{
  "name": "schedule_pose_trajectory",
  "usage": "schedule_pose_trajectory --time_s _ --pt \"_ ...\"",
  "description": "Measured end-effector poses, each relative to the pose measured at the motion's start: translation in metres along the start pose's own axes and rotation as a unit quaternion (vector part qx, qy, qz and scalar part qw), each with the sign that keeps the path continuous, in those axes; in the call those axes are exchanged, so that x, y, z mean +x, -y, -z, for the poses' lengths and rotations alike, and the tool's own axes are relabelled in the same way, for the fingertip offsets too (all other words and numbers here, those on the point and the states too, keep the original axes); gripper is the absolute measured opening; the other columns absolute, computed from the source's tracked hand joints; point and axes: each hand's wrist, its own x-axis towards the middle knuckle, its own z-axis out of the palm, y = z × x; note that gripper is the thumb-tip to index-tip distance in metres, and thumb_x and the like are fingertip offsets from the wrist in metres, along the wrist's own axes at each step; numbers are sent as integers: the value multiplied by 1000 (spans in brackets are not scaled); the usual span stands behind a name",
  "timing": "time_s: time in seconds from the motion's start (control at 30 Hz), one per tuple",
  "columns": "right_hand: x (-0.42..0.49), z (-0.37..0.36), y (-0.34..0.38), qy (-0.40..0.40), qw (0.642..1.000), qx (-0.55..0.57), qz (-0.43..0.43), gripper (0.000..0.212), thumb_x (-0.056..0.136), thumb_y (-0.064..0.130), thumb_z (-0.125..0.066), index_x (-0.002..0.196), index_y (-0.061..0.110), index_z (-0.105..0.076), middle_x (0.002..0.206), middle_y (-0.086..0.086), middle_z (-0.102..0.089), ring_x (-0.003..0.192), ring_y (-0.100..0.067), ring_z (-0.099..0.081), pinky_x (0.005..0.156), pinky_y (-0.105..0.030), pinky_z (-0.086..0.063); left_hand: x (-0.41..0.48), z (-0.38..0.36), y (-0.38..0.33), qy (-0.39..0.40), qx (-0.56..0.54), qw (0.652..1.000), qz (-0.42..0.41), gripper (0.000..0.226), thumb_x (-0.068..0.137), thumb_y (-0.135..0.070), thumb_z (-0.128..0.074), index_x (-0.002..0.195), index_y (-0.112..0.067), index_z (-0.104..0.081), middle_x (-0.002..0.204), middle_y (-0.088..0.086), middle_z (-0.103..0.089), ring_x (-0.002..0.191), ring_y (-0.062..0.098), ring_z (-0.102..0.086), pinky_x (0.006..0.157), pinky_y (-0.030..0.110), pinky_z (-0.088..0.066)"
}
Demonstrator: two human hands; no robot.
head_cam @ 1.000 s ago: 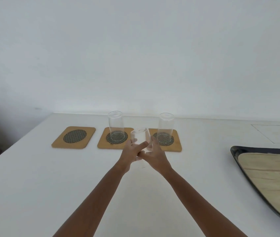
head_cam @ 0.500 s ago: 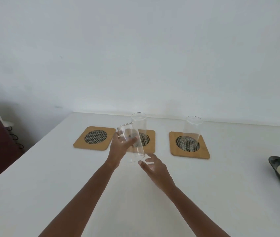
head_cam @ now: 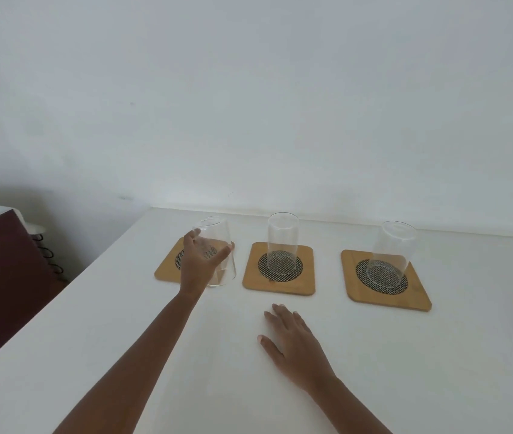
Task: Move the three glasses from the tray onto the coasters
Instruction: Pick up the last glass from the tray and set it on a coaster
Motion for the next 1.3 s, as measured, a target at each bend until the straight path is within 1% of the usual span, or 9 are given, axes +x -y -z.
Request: schedule_pose_trajectory --time_s 0.07,0.13,0.23,0.3,0.4,0.6,1.13,1.23,1.3 --pt "1 -2 -1 0 1000 -9 3 51 96 40 -32 141 17 -26 155 1 -19 144 -10 -13 119 -27 -4 11 6 6 -2 8 1000 -1 73 69 -21 -80 128 -11 -38 115 8 -55 109 24 -55 91 36 -47" --pt "4 -3 -1 0 1000 -16 7 51 96 41 -30 142 19 -25 155 3 -17 144 -9 -11 119 -25 -3 21 11 12 -8 20 1000 -1 73 68 -21 -80 127 -12 -38 110 5 -54 104 21 -55 83 31 -44" --pt "9 -2 -2 -4 1000 -17 13 50 96 40 -30 142 19 -24 155 4 -17 144 -7 -12 118 -23 -2 36 13 21 -17 13 1000 12 72 68 -19 -80 127 -11 -38 119 12 -56 114 24 -55 94 38 -45" --pt "12 -2 -1 -13 1000 -16 18 50 97 39 -31 142 18 -25 155 5 -19 143 -6 -13 116 -19 0 45 13 25 -21 8 1000 18 72 68 -19 -80 127 -11 -38 124 14 -55 121 25 -52 98 38 -42" --pt "13 -3 -2 -23 999 -11 19 50 96 38 -32 142 19 -26 154 7 -19 143 -5 -12 113 -16 3 56 11 31 -27 7 999 22 73 68 -21 -80 127 -11 -38 125 13 -55 124 24 -51 96 33 -40" --pt "13 -4 -5 -16 999 -21 17 50 96 42 -29 142 25 -21 155 13 -11 142 2 -7 110 -12 9 70 6 40 -45 -13 999 17 73 69 -19 -79 128 -8 -38 126 13 -54 126 28 -49 95 28 -35" --pt "11 -2 -2 -28 999 1 15 48 96 39 -34 141 24 -26 154 12 -19 142 -1 -12 110 -11 5 73 6 47 -37 10 999 -30 71 69 -21 -80 126 -10 -39 123 10 -56 124 27 -51 92 24 -35" --pt "12 -1 -1 -27 1000 3 13 48 96 39 -34 141 24 -27 154 11 -19 142 -2 -12 111 -12 4 73 8 48 -36 9 999 -34 70 69 -21 -79 125 -11 -39 119 4 -55 125 28 -51 94 24 -34" --pt "12 -1 -1 -28 1000 7 11 48 96 38 -35 141 24 -28 154 10 -20 143 -2 -13 112 -13 3 73 10 50 -33 6 999 -41 65 69 -19 -79 121 -10 -41 123 1 -51 125 28 -50 94 24 -34"
